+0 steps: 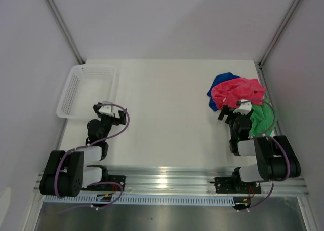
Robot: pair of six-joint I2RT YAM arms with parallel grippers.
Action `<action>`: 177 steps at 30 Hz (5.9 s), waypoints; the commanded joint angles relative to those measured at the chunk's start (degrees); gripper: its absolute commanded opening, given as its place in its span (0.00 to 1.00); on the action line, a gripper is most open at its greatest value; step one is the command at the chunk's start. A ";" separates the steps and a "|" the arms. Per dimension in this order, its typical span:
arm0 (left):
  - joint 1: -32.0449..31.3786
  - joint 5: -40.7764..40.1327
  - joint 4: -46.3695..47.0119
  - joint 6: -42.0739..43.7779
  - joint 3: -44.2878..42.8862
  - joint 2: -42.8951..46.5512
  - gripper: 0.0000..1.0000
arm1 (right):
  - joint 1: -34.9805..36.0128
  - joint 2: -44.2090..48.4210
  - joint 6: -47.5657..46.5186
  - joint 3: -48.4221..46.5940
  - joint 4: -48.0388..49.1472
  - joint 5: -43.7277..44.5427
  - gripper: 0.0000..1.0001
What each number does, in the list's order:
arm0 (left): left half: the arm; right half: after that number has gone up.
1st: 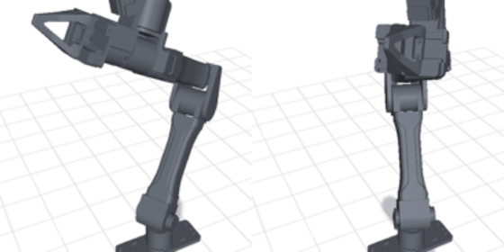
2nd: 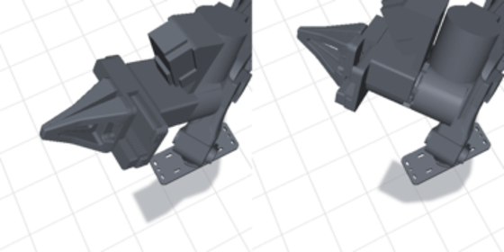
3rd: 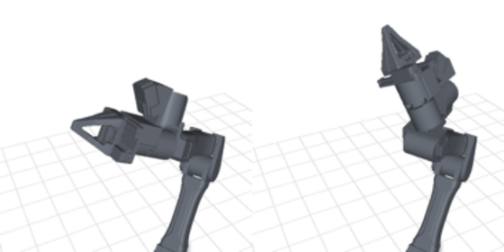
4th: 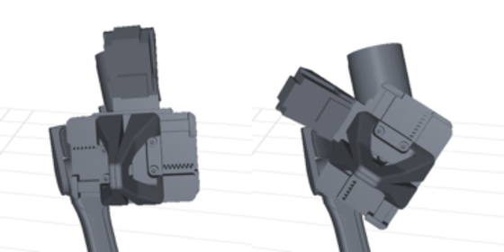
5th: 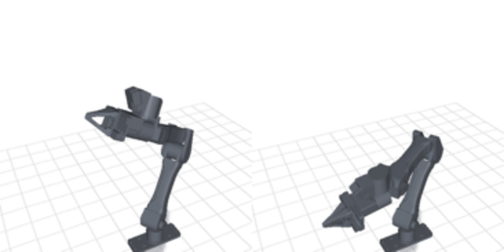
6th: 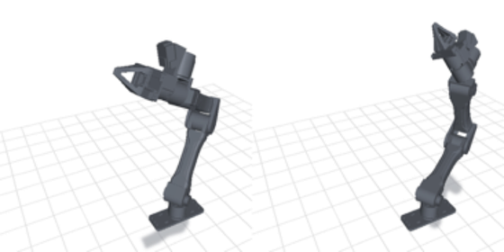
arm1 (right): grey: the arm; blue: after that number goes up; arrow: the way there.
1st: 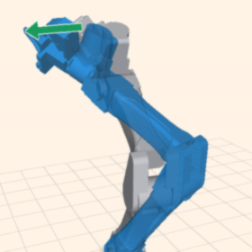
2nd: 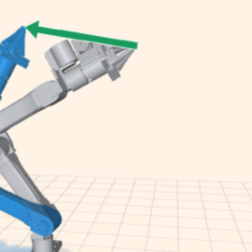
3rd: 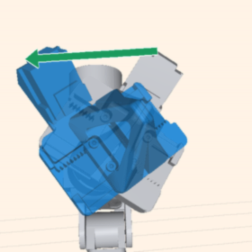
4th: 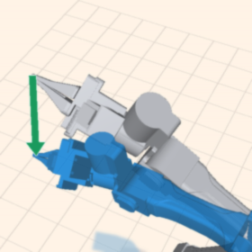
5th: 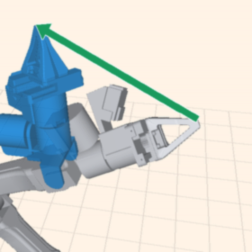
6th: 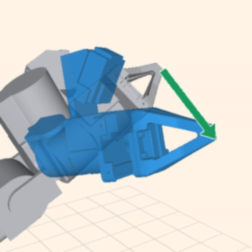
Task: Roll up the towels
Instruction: Grab a towel with the right arm, then move the towel to the center of the board, then flatten the towel
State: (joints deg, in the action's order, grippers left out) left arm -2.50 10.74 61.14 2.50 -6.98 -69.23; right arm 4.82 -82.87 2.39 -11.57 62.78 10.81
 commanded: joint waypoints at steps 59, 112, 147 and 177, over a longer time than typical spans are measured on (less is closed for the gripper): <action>1.27 15.10 -86.19 9.89 -45.93 14.92 0.93 | 0.02 -24.18 26.70 -62.96 -83.70 19.07 0.61; 1.80 17.03 -95.34 15.25 -60.17 17.55 0.99 | 40.00 -18.14 10.52 -115.65 -78.01 2.99 0.00; -19.20 -7.92 -98.41 26.33 -48.21 -24.28 0.76 | 32.62 18.71 26.35 -39.14 -79.48 2.29 0.00; -19.21 1.02 -90.75 16.82 -94.62 -35.70 0.94 | 30.58 8.52 14.74 -69.49 -81.62 9.31 0.00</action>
State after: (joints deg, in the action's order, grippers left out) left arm -21.69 6.85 -27.00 18.55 -101.38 -99.09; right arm 29.41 -75.22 18.11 -87.26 -22.31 16.73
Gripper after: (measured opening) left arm 0.660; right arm 0.020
